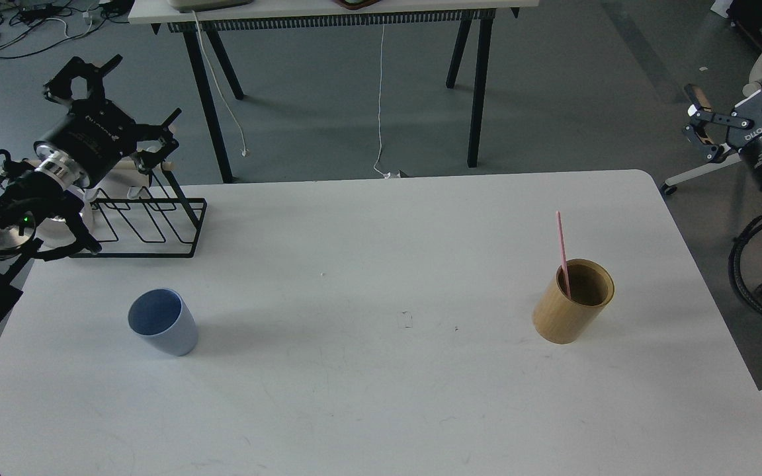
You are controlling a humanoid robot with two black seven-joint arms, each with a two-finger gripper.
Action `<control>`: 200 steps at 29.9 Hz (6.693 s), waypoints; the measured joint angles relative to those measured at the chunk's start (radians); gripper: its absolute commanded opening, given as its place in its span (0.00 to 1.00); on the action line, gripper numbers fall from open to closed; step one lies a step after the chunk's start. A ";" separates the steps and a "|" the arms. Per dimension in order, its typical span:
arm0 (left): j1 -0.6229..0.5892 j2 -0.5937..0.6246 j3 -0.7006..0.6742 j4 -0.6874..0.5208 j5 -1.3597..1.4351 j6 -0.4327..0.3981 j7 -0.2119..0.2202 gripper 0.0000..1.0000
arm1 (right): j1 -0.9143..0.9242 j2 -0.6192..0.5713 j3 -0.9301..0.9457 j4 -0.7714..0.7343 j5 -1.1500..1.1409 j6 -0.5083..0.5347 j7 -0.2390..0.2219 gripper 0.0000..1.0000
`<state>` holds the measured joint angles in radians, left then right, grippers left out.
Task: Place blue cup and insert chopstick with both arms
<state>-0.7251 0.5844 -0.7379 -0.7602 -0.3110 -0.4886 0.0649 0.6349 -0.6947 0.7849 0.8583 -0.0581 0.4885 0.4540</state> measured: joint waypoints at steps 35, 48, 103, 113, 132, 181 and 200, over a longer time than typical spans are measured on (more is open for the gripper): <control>-0.330 0.013 -0.064 0.017 0.964 -0.001 -0.515 1.00 | -0.004 0.004 0.008 0.002 -0.002 0.000 0.000 0.99; -0.220 0.385 0.151 -0.293 1.067 0.000 -0.554 1.00 | -0.004 0.010 0.010 0.001 -0.002 0.000 0.000 0.99; 0.291 0.420 0.277 -0.357 2.018 0.283 -0.554 1.00 | -0.041 0.021 0.010 -0.010 -0.003 0.000 0.000 0.99; 0.292 0.386 0.297 -0.314 2.018 0.321 -0.554 1.00 | -0.047 0.021 0.011 -0.010 -0.003 0.000 0.001 0.99; 0.323 0.379 0.298 -0.311 2.054 0.405 -0.554 0.77 | -0.060 0.020 0.017 -0.012 -0.002 0.000 0.002 0.99; 0.255 0.371 0.288 -0.452 2.176 0.456 -0.554 0.00 | -0.065 0.022 0.077 -0.119 0.007 0.000 0.002 0.99; -0.177 -0.063 0.446 -0.454 2.488 0.158 -0.554 0.03 | -0.041 0.003 0.088 -0.370 0.008 0.000 -0.001 0.99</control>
<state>-0.9017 0.5210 -0.2915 -1.2139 2.1773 -0.3305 -0.4889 0.5936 -0.6915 0.8734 0.4884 -0.0502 0.4887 0.4533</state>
